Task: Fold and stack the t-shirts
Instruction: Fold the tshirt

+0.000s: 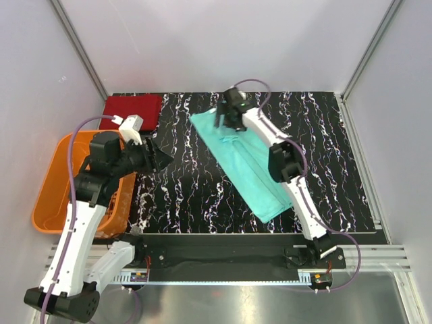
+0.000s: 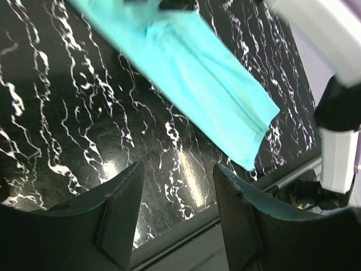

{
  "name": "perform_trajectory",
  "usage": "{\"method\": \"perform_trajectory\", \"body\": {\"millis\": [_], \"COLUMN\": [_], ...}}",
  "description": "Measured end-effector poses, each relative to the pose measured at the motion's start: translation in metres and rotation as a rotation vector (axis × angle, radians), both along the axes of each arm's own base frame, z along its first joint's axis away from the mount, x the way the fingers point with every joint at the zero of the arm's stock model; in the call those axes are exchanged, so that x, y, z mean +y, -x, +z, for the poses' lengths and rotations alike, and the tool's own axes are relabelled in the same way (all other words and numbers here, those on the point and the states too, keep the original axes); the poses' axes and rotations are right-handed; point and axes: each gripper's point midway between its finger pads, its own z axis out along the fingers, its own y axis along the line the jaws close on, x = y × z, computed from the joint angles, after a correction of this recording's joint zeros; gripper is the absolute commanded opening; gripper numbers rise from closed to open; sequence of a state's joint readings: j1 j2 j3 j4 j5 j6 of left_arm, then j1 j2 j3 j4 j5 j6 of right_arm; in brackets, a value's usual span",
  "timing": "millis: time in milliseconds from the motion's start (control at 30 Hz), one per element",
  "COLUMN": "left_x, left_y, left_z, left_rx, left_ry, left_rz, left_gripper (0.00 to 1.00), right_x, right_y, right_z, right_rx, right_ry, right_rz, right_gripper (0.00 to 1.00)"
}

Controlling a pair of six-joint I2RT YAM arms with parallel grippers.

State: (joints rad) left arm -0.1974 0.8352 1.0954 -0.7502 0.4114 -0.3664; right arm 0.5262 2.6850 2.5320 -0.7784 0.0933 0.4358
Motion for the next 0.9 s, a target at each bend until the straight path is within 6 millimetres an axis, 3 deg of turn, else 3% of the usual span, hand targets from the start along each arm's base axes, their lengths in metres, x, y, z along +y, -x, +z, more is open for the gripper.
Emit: {"method": "perform_trajectory", "body": {"millis": [133,267,367,433,533,633,733,900], "left_x": [-0.003,-0.003,-0.003,-0.003,-0.004,-0.010,-0.025,-0.053], "left_y": [0.002,0.011,0.023,0.030,0.032,0.030,0.032,0.040], "left_z": [-0.007,0.001,0.002,-0.001,-0.011,-0.027,-0.036,-0.052], "left_rx": [0.048,0.024,-0.001,-0.010,0.008,0.065,0.112,0.166], "left_ry": [0.014,0.058,0.105,0.138,0.176,0.191,0.189,0.195], "left_rz": [-0.009,0.008,0.027,0.040,0.053,0.050,-0.001,-0.093], "left_gripper": [0.56,0.57,0.58,0.57,0.57,0.57,0.57,0.56], "right_x": [-0.052,-0.057,-0.060,-0.068,-0.093,-0.125,-0.149,-0.150], "right_y": [-0.028,-0.019,0.002,0.022,0.064,0.110,0.149,0.186], "right_z": [0.006,0.012,0.035,0.062,0.100,0.115,0.102,0.046], "right_rx": [0.011,0.015,0.005,-0.013,-0.031,-0.022,0.022,0.159], "right_ry": [-0.058,-0.003,0.102,0.165,0.231,0.269,0.291,0.277], "right_rz": [-0.192,-0.148,-0.056,-0.012,0.022,0.036,0.083,0.214], "right_gripper": [1.00,1.00,1.00,1.00,1.00,1.00,1.00,1.00]}}
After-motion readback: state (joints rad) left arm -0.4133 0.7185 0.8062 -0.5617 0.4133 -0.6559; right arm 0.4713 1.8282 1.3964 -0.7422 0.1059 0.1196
